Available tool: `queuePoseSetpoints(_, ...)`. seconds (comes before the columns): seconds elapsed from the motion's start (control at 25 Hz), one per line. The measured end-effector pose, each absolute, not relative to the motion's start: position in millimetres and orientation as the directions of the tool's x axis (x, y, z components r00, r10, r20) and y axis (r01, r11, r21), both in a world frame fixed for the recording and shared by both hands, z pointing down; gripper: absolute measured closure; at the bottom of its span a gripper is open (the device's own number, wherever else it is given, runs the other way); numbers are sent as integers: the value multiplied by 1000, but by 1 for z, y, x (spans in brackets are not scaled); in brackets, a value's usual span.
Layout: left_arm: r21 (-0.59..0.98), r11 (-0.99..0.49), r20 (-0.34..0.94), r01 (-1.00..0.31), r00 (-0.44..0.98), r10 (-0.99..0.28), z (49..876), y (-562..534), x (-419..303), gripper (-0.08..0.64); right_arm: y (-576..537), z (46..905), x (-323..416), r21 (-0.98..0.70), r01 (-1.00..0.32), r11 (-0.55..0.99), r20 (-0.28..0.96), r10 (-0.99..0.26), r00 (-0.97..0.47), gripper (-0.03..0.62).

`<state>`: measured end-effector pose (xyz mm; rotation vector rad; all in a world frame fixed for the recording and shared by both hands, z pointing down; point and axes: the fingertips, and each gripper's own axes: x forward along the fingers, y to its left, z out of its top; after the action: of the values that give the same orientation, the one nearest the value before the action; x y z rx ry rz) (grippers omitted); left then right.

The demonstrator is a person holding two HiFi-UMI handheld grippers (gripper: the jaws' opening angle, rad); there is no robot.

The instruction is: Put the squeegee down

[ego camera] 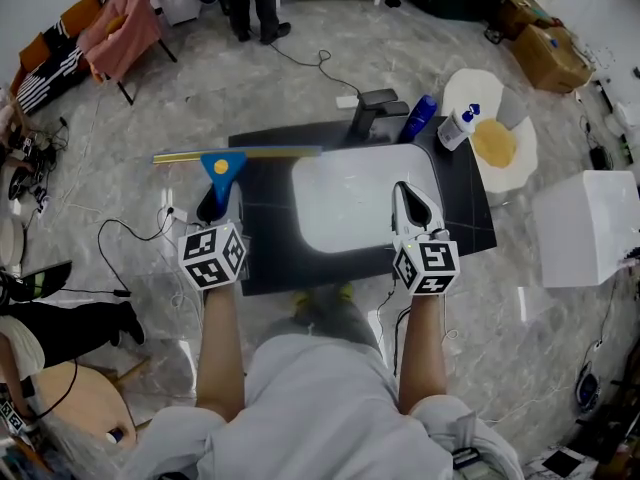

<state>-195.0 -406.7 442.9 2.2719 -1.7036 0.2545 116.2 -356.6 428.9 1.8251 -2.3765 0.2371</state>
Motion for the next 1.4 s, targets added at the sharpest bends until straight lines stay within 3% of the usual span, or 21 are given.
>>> queuePoseSetpoints(0.8,136,-167,429,-976,211,-878,503,-493,-142,433,-446,470,138,-78,-931,358,247,-897,-366,589)
queuePoseSetpoints(1.4,141,-121,559,-983,180,-809,591,-543,-119,432,-485,510,146,-106,-910,400,302,-859,-413,589)
